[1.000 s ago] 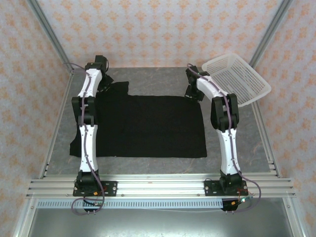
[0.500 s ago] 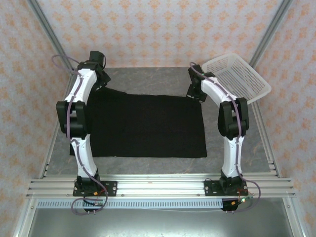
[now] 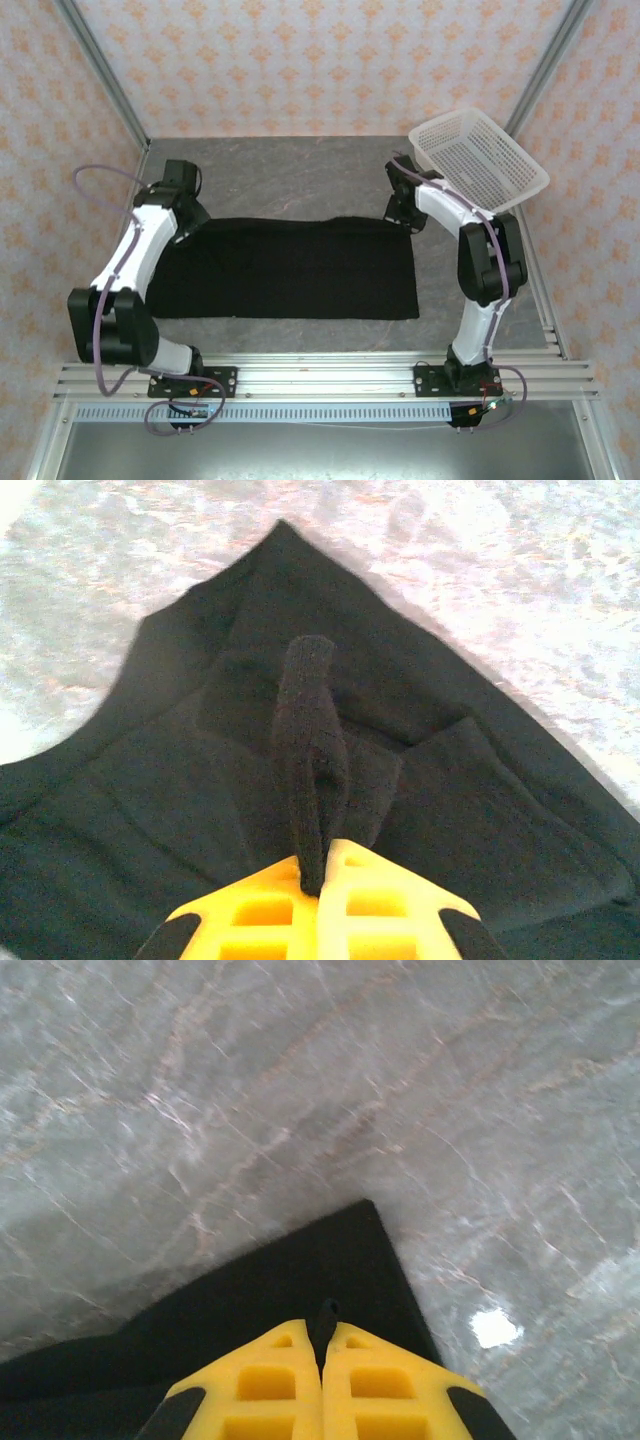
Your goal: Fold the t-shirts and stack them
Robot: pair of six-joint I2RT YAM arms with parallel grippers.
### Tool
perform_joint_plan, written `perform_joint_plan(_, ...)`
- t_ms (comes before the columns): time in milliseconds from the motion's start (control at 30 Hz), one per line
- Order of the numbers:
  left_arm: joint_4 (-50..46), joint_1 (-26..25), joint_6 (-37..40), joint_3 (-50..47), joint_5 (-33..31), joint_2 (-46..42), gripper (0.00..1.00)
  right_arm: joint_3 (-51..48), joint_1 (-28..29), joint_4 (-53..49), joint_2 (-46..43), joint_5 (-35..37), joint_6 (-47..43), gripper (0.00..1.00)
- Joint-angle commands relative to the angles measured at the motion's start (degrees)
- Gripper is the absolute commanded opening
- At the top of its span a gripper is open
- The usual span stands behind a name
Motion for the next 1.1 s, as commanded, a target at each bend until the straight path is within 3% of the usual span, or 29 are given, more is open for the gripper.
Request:
perform_joint_plan(0,-1.92,-0.02,0.99,-4.22,-5.07,-5.33,0.00,-3.91,0.44,0.48,-4.66,4.60,1.43,0.00)
perform_joint_plan(300,-6.02,-0.02,-1.45,-13.65,-7.51,-13.73,0.00,-13.32,1.96,1.87,-8.89,5.01,3.75,0.00)
perform_joint_plan(700,-11.13,-0.02,-3.01,-14.79,-10.09,-20.34,0.00,-15.17,4.24,-0.10,-12.45,7.30,4.93,0.00)
perform_joint_plan(1067,-14.82,-1.68,-9.78,-19.44,-6.41,-27.79,0.00,-19.44,4.78,-0.93,-14.25,7.63,6.68,0.00)
